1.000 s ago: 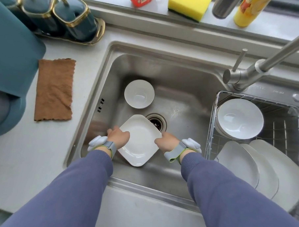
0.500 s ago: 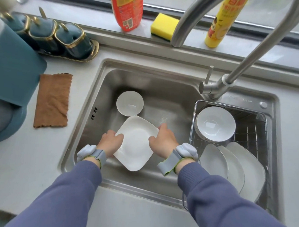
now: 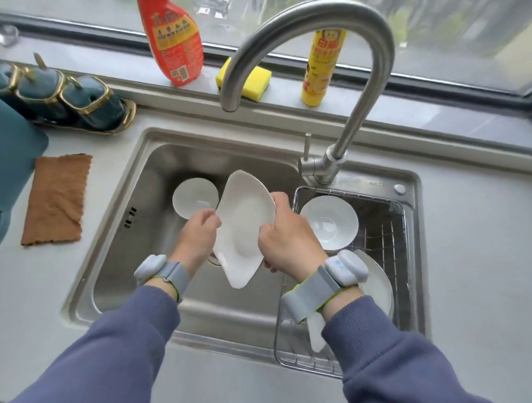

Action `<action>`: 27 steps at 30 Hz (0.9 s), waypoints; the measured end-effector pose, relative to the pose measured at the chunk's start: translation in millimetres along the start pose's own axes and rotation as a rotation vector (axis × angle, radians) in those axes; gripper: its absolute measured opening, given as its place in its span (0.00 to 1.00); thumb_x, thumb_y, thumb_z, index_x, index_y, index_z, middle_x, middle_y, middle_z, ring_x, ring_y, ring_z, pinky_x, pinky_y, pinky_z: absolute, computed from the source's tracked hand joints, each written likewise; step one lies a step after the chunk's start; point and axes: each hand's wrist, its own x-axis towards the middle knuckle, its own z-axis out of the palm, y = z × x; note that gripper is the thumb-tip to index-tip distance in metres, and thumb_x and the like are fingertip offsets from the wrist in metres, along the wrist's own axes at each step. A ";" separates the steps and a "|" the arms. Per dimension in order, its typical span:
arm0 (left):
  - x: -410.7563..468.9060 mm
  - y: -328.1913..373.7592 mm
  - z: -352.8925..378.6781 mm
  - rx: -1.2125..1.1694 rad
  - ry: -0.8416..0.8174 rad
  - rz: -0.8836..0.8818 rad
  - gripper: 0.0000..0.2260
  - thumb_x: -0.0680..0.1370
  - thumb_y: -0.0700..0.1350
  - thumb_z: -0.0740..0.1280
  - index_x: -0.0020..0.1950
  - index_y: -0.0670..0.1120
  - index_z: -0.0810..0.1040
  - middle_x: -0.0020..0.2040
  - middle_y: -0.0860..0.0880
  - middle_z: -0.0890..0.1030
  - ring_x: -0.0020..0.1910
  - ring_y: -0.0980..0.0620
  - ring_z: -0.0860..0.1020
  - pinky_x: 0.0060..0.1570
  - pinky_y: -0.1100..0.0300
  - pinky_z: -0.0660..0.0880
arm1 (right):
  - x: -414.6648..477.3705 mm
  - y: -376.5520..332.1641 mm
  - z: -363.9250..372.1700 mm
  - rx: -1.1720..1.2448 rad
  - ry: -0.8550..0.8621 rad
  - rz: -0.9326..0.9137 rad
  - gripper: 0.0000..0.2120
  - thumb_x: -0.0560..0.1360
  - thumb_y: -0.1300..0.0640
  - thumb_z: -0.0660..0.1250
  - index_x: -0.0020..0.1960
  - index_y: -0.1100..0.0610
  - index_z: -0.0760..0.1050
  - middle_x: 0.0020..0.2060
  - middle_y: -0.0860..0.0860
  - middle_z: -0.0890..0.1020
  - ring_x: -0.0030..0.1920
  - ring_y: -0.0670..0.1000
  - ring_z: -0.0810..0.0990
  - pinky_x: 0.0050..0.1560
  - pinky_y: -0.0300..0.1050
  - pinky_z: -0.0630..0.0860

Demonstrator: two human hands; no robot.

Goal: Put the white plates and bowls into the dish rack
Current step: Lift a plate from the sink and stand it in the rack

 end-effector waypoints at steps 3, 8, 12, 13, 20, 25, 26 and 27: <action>-12.8 24.9 28.0 -0.201 -0.075 0.085 0.21 0.76 0.56 0.62 0.64 0.49 0.77 0.58 0.44 0.82 0.54 0.43 0.82 0.54 0.44 0.81 | -16.8 7.1 -40.2 0.031 0.193 -0.043 0.23 0.70 0.59 0.54 0.62 0.40 0.63 0.39 0.57 0.82 0.38 0.65 0.82 0.41 0.60 0.82; -44.7 49.0 80.8 -0.338 -0.102 0.219 0.18 0.84 0.53 0.55 0.61 0.43 0.78 0.50 0.42 0.78 0.38 0.47 0.77 0.31 0.58 0.74 | -68.9 35.8 -110.2 0.087 0.501 -0.068 0.25 0.76 0.60 0.56 0.67 0.37 0.63 0.39 0.52 0.81 0.36 0.58 0.81 0.40 0.55 0.81; -77.4 43.3 122.1 0.187 -0.154 0.529 0.11 0.76 0.47 0.67 0.58 0.50 0.80 0.49 0.51 0.79 0.43 0.53 0.76 0.47 0.59 0.74 | -103.7 69.6 -152.0 -0.029 0.644 -0.022 0.24 0.79 0.62 0.55 0.71 0.42 0.62 0.33 0.53 0.78 0.31 0.54 0.76 0.32 0.47 0.72; -87.7 42.9 134.7 0.305 -0.218 0.611 0.15 0.75 0.51 0.68 0.60 0.50 0.79 0.52 0.51 0.79 0.47 0.54 0.76 0.52 0.60 0.74 | -108.0 79.1 -159.4 -0.054 0.657 0.005 0.24 0.79 0.62 0.55 0.72 0.43 0.62 0.33 0.54 0.78 0.31 0.55 0.76 0.32 0.48 0.71; -125.3 48.8 196.2 0.917 -0.510 0.938 0.43 0.70 0.75 0.62 0.78 0.50 0.66 0.76 0.50 0.67 0.75 0.50 0.63 0.76 0.51 0.61 | -124.1 121.9 -186.9 -0.133 0.628 0.170 0.27 0.78 0.63 0.54 0.75 0.46 0.61 0.37 0.56 0.78 0.37 0.57 0.76 0.39 0.50 0.69; -127.9 43.8 210.6 1.106 -0.574 0.876 0.42 0.71 0.71 0.66 0.79 0.52 0.63 0.80 0.53 0.63 0.79 0.48 0.57 0.78 0.48 0.56 | -136.0 135.1 -188.7 -0.139 0.590 0.237 0.28 0.77 0.63 0.54 0.75 0.47 0.62 0.38 0.55 0.78 0.37 0.56 0.77 0.39 0.51 0.71; -127.2 42.9 210.1 1.129 -0.575 0.863 0.41 0.71 0.71 0.66 0.79 0.52 0.63 0.80 0.54 0.64 0.79 0.49 0.57 0.78 0.49 0.55 | -138.2 137.1 -188.1 -0.144 0.589 0.250 0.28 0.77 0.62 0.54 0.75 0.47 0.62 0.38 0.56 0.79 0.38 0.57 0.77 0.41 0.51 0.73; -126.1 42.1 209.0 1.136 -0.576 0.846 0.41 0.72 0.70 0.66 0.79 0.53 0.63 0.80 0.54 0.63 0.80 0.49 0.57 0.78 0.49 0.55 | -141.0 138.5 -187.0 -0.155 0.584 0.263 0.28 0.77 0.62 0.54 0.75 0.47 0.62 0.39 0.56 0.79 0.39 0.58 0.77 0.42 0.52 0.75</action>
